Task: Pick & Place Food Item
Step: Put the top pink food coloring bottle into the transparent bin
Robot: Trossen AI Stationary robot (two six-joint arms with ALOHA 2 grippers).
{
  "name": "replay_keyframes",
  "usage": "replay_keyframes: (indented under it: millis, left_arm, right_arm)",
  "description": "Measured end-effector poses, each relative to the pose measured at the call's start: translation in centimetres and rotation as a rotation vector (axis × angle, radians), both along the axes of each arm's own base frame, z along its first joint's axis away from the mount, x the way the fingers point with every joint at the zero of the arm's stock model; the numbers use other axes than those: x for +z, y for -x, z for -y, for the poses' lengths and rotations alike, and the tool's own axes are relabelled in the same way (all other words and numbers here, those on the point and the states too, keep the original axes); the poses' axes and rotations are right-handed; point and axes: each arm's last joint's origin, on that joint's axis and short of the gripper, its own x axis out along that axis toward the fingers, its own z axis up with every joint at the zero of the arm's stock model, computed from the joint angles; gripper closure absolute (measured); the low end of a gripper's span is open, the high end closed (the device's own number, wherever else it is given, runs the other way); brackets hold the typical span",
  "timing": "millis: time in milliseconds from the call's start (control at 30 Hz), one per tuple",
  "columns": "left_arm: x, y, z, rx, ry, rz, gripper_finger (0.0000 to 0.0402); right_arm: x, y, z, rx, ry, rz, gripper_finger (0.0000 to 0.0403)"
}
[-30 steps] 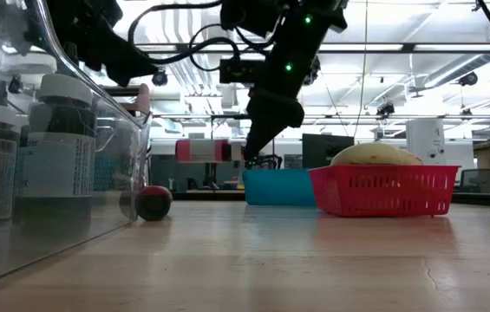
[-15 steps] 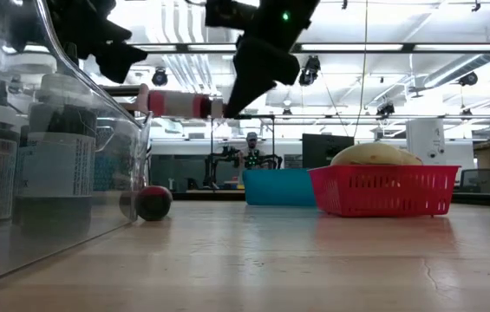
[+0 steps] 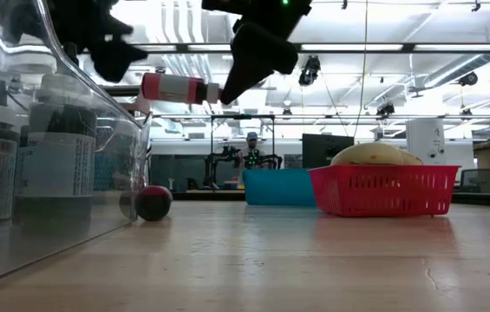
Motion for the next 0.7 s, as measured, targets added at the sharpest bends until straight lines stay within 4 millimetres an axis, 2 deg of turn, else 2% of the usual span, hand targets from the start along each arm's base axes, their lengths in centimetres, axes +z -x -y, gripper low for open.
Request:
replay_keyframes:
  millis: [200,467,700]
  left_arm:
    - [-1.3,-0.7,-0.1,0.049,0.037,-0.114,0.0179]
    - [0.1,-2.7,-0.2,0.065,0.051,-0.167,0.0179]
    - [0.8,-5.4,-0.5,0.066,0.01,-0.418,0.0179]
  right_arm:
    - [0.1,0.1,-0.1,0.048,-0.003,-0.035,0.0375]
    - [-0.1,0.4,0.0,0.047,0.004,-0.074,0.0375]
    - [-0.2,0.5,0.0,0.045,0.005,-0.09,0.0375]
